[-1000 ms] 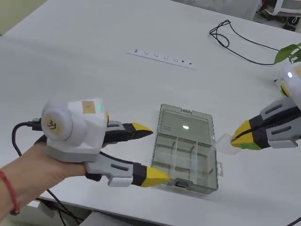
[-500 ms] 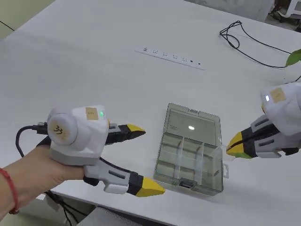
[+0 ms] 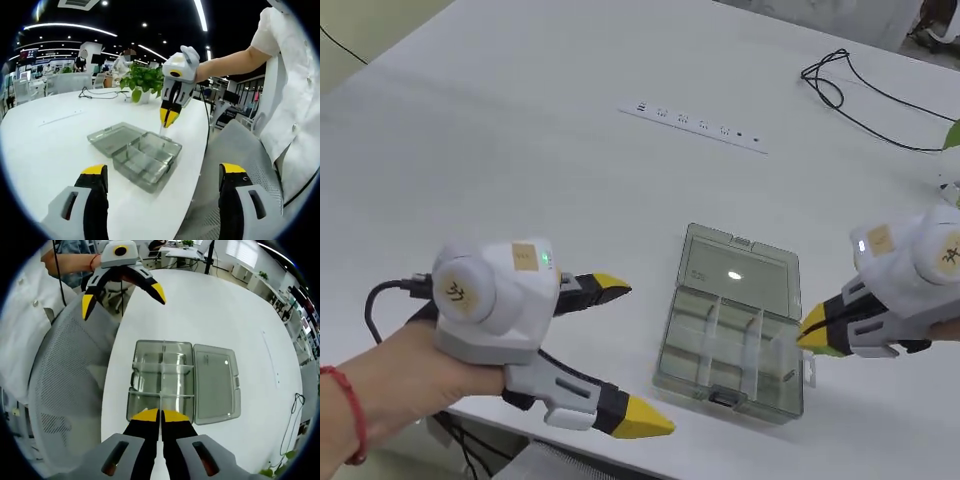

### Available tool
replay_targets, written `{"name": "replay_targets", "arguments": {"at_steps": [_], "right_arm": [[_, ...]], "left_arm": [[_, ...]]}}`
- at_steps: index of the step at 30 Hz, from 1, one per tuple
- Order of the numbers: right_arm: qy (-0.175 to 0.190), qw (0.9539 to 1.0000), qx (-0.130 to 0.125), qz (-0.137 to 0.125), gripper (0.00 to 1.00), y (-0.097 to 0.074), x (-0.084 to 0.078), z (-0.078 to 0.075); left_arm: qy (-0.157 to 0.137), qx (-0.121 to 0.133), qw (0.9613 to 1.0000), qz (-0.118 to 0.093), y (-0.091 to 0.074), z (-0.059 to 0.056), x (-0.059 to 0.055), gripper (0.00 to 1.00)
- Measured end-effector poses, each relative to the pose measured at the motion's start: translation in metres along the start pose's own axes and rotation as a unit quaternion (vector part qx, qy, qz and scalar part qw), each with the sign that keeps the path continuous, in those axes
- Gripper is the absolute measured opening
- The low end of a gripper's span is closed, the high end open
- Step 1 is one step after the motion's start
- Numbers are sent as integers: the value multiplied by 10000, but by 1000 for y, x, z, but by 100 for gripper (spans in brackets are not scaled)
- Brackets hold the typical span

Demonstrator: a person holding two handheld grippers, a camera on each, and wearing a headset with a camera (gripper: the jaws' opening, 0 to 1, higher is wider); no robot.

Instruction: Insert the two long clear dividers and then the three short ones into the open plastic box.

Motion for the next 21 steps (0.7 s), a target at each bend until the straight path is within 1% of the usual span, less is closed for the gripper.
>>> {"name": "replay_targets", "arguments": {"at_steps": [5,11,18,21], "right_arm": [[39,10000,17,5,2,2,-1,-3],[55,10000,25,51,2,3,-2,-1],[123,9999,30,5,2,1,-1,2],[122,9999,-4,-19,2,0,-5,-1]], "left_arm": [[-4,0,10000,-20,-1,0,1,94],[-19,6,10000,-19,-1,0,1,93],[-26,-15,10000,-22,0,-1,0,92],[-38,-11,10000,-48,0,0,1,93]]}}
Point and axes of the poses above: the centre of the closed fingertips' face, and the gripper's own axes: y roughly forward along the fingers, z roughly to its left, x roughly out of its top, the point moved 4 cm from there along -y, roughly backward along the fingers, and after that the axes turned 13 degrees about y, right-handed, at the moved point
